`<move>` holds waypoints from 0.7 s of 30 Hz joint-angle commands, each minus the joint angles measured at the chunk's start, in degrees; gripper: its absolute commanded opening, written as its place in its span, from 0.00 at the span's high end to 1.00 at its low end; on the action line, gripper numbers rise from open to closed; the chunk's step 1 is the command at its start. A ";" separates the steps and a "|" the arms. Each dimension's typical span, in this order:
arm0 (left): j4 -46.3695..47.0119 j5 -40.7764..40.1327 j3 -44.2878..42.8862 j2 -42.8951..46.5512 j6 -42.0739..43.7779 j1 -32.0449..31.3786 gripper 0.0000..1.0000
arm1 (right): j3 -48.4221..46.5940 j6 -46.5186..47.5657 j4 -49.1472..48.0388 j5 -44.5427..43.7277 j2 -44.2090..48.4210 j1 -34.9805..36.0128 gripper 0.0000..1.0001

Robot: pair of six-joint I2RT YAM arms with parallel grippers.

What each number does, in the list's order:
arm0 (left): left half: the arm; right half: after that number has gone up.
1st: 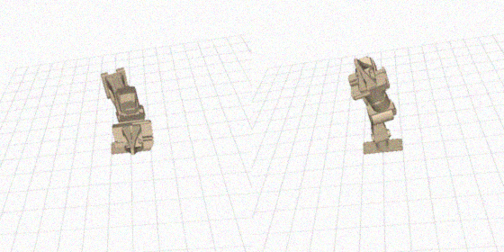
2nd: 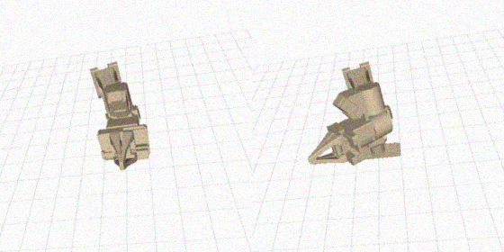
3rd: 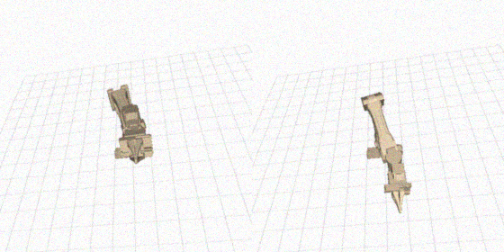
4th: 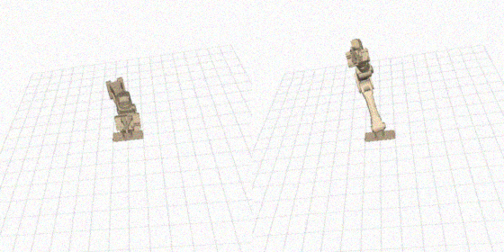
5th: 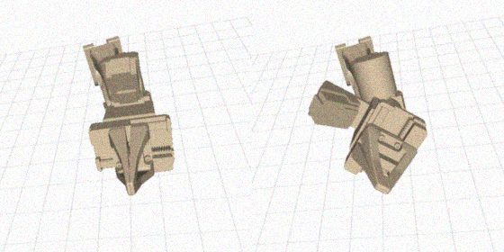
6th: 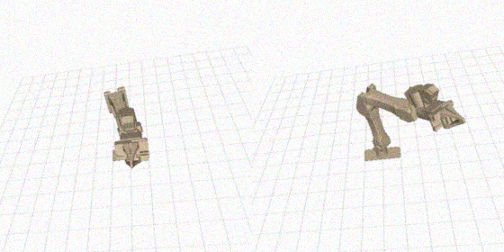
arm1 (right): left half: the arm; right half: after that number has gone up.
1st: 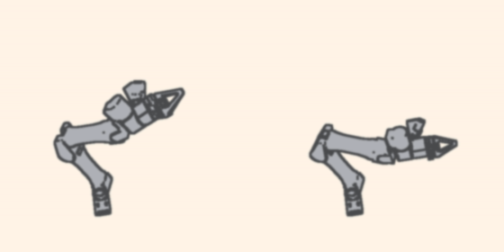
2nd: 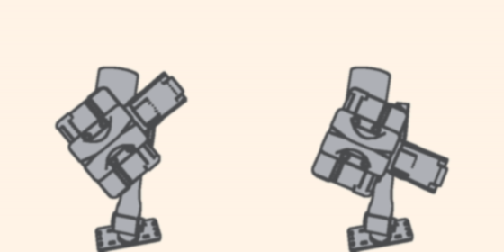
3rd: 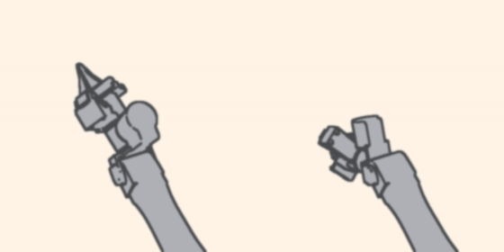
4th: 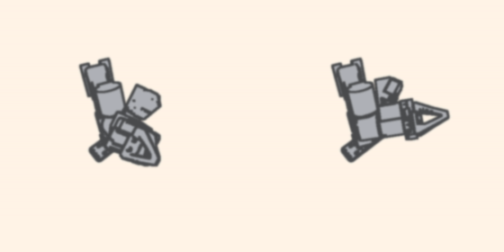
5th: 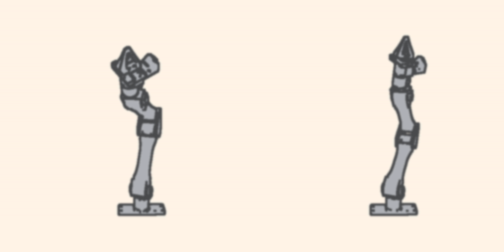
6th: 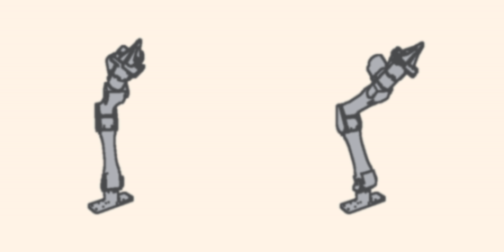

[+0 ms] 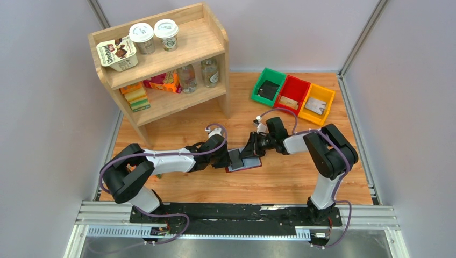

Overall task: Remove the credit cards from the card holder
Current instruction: Remove the credit card from the card holder.

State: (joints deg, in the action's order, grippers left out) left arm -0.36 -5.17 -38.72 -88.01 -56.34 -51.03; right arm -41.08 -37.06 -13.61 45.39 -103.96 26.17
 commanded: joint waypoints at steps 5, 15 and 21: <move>-6.32 -1.51 2.07 -0.32 0.44 -0.39 0.76 | 2.05 -3.89 -12.31 7.96 1.92 0.11 0.83; -7.37 -2.39 1.54 0.38 1.14 -0.39 0.76 | 1.00 -4.60 -13.46 9.11 -1.06 2.39 0.81; -6.85 -2.30 1.45 0.20 1.49 -0.39 0.76 | -0.84 -4.78 -12.41 8.23 -3.52 3.71 0.78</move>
State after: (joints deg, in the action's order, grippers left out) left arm -1.67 -5.65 -38.72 -87.42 -56.27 -51.03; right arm -39.55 -41.01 -24.58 51.42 -105.97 28.29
